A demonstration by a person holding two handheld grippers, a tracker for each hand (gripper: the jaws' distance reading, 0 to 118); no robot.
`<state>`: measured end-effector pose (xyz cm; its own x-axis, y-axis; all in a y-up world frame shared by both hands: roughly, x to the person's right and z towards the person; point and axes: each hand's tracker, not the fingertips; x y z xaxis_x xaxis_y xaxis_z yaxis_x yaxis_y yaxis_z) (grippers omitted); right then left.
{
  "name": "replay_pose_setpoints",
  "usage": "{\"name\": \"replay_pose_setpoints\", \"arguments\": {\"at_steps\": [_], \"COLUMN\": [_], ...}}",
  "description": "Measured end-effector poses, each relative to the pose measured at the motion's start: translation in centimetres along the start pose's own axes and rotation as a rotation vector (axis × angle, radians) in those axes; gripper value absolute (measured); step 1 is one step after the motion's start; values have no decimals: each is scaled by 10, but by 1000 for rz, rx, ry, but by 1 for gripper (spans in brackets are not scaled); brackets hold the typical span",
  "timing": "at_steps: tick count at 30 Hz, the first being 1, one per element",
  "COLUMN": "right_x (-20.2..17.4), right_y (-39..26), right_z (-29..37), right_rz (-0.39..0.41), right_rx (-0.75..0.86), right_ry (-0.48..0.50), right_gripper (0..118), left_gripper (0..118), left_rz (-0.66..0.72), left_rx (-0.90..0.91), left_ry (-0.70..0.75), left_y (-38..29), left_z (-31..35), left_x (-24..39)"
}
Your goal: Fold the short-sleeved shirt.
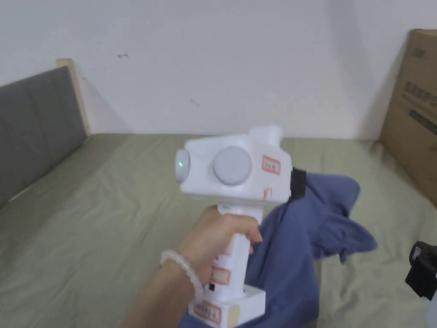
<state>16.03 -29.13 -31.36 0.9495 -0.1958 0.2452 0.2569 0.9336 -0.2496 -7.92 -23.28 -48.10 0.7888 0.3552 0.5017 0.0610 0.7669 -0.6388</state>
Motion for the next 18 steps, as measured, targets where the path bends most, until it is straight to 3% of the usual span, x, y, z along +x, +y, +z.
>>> {"name": "replay_pose_setpoints", "arguments": {"at_steps": [4,7,10,14,15,16,18], "right_x": [36,57,74,82,81,78,69], "right_y": [-7,-12,-15,-18,-19,-20,-21], "right_z": [-1,0,-1,-5,-7,-9,-13], "right_rz": [-71,-72,-72,-108,-109,-107,-88], "right_rx": [-42,-75,-96,-111,-114,-119,-138], "right_ry": [-70,-114,-151,-158,-157,-154,-123], "right_gripper": [0,0,0,0,0,0,0], "left_gripper": [0,0,0,7,20,52,101], "left_rz": [-21,15,37,2,-3,-17,-48], "left_rx": [-312,-497,-564,-526,-548,-555,-528], "left_ry": [37,41,87,72,61,49,28], "left_y": [-91,-166,-211,-205,-198,-191,-178], "left_z": [-106,-153,-168,-163,-163,-161,-149], "left_x": [14,17,14,12,12,12,12]}}
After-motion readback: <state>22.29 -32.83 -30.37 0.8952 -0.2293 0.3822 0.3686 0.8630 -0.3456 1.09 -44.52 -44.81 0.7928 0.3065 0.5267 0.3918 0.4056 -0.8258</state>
